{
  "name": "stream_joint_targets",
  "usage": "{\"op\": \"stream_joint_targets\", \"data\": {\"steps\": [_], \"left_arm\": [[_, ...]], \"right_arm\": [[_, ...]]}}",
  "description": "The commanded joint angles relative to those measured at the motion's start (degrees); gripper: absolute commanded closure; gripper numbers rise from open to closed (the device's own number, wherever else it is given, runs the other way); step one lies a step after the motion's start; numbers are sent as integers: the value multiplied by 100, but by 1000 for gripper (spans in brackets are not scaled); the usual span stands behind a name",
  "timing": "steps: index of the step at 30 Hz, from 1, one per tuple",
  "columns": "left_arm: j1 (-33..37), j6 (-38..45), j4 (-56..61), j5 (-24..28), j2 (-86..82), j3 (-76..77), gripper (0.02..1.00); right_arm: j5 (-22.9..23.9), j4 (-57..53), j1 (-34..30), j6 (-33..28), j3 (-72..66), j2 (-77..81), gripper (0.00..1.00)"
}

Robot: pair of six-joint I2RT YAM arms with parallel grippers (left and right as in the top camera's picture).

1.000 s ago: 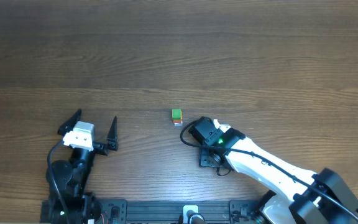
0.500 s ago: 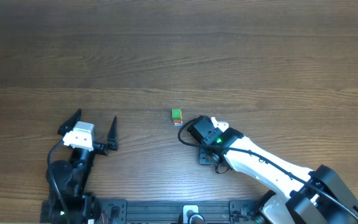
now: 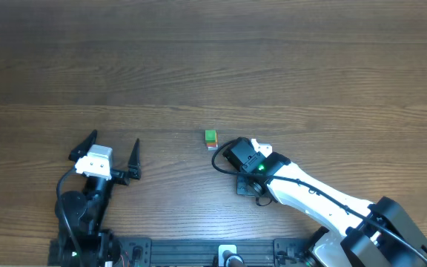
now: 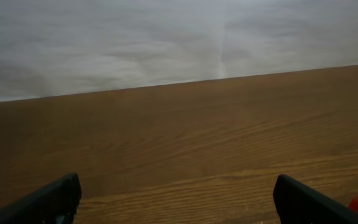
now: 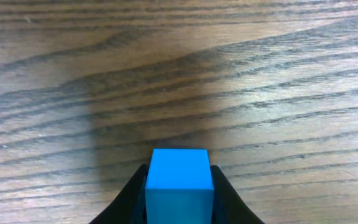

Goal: Stack Cubes

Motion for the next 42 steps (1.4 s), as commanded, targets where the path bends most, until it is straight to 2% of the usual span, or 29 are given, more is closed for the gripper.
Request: {"op": "stream_joint_targets", "data": {"steps": [1, 4, 9, 14, 24, 42], "left_arm": [[-26, 85, 0, 55, -28, -28, 18], [-26, 85, 0, 52, -28, -28, 18], [-26, 85, -2, 55, -28, -28, 20], [-26, 85, -2, 52, -28, -28, 18], [-26, 85, -2, 52, -28, -28, 18], [-26, 85, -2, 55, -28, -28, 18]], "right_arm": [[271, -385, -37, -11, 603, 33, 897], [527, -1178, -37, -317, 1860, 31, 985], [723, -2538, -20, -396, 4100, 452, 989], [699, -3320, 160, -393, 5549, 1497, 989], [321, -3165, 356, -284, 5713, 2321, 989], [310, -2949, 369, -133, 5707, 2588, 991]]}}
